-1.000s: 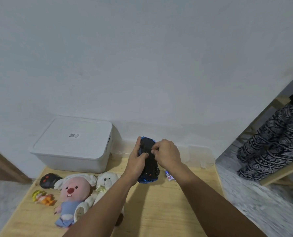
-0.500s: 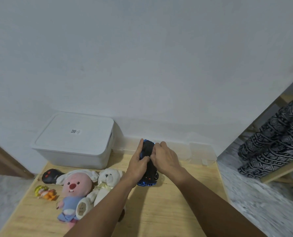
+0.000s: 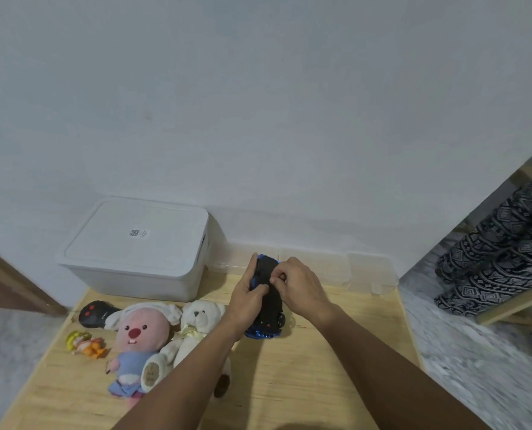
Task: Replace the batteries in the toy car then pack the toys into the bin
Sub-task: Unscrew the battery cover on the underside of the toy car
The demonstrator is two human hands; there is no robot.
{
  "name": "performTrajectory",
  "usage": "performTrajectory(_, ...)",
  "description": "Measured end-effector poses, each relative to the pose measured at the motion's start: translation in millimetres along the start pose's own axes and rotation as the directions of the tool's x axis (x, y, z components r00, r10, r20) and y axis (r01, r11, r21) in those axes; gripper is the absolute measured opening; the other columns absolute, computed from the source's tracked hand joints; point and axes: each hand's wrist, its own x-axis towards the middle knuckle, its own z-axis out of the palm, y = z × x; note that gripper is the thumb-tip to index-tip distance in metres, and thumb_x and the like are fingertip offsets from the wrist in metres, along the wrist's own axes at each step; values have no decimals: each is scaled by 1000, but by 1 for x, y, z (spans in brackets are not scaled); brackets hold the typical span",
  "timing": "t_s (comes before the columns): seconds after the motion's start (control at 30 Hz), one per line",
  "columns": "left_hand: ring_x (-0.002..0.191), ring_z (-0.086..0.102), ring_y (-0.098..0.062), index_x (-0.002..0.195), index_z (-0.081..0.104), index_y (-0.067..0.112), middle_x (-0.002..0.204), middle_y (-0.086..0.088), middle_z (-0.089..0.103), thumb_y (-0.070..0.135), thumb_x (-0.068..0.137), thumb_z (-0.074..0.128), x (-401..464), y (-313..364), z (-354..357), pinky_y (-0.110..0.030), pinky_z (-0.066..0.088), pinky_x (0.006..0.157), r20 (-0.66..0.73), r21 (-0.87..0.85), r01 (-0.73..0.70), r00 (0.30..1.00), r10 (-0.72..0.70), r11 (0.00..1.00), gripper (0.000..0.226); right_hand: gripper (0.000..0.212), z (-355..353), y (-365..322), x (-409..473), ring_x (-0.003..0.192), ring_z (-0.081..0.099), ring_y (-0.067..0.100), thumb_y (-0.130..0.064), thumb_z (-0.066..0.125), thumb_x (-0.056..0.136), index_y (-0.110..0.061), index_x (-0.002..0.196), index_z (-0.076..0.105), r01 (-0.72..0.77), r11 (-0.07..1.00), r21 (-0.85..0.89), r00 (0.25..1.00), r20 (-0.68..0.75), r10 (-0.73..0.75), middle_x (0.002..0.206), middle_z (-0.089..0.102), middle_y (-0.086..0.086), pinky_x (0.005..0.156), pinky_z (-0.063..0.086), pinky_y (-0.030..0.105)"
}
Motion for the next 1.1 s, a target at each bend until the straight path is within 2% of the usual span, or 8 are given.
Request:
performTrajectory(0.2,95,60,-10,149,27,40,111,16,58,1,96,41,-1,-1,-1,-14,49,68,5,-46,32,999,-32,998,67,15,3,2,0,86,57,25,-26,48,97,-18,98,60,108,990,-90,994,21,-106,104,54,2,77,46,36)
performTrajectory(0.33,95,59,-13,148,29,41,110,16,58,3,96,39,0,-6,-2,-22,50,73,11,-55,57,998,-56,997,65,19,5,6,-2,90,54,25,-24,40,99,-16,102,57,197,960,-197,980,53,-191,105,54,4,81,42,37)
performTrajectory(0.57,103,58,-15,146,31,43,121,9,57,5,97,39,1,-9,-4,-23,49,76,24,-64,76,997,-75,995,63,20,10,6,-6,92,54,23,-22,42,100,-16,106,59,213,952,-218,975,-14,-221,106,56,3,80,37,33)
performTrajectory(0.7,104,59,-18,145,31,45,122,7,58,5,97,40,3,-13,-3,-24,49,76,26,-48,84,996,-83,995,64,16,18,5,-6,94,52,21,-15,52,91,-19,107,51,157,938,-308,987,18,-159,106,52,2,77,35,31)
performTrajectory(0.83,106,56,-15,148,27,43,119,10,57,7,96,40,4,-15,-3,-28,48,85,22,-7,87,996,-87,996,65,22,22,6,-8,90,48,20,-6,53,84,-20,100,46,100,963,-251,995,30,-95,100,45,-1,75,31,30)
performTrajectory(0.93,102,55,-12,150,24,39,129,3,54,7,96,40,4,-16,-6,-22,46,78,0,5,89,996,-89,996,65,23,26,11,-10,85,42,18,-1,48,86,-22,93,42,49,984,-173,999,29,-45,95,40,-3,75,28,28)
performTrajectory(1.0,94,55,-7,151,23,36,128,3,52,6,97,40,5,-16,-10,-17,46,69,-22,7,96,995,-96,995,65,14,29,19,-13,90,48,22,-6,42,94,-17,99,48,14,988,-151,999,37,-9,101,46,1,77,31,30)
performTrajectory(1.1,87,57,-10,152,21,36,127,1,54,5,97,40,7,-21,-17,-22,48,68,-59,-4,123,991,-123,992,66,19,36,31,-20,97,53,28,-3,41,92,-13,103,53,-29,982,-185,995,89,46,108,51,7,81,37,34)
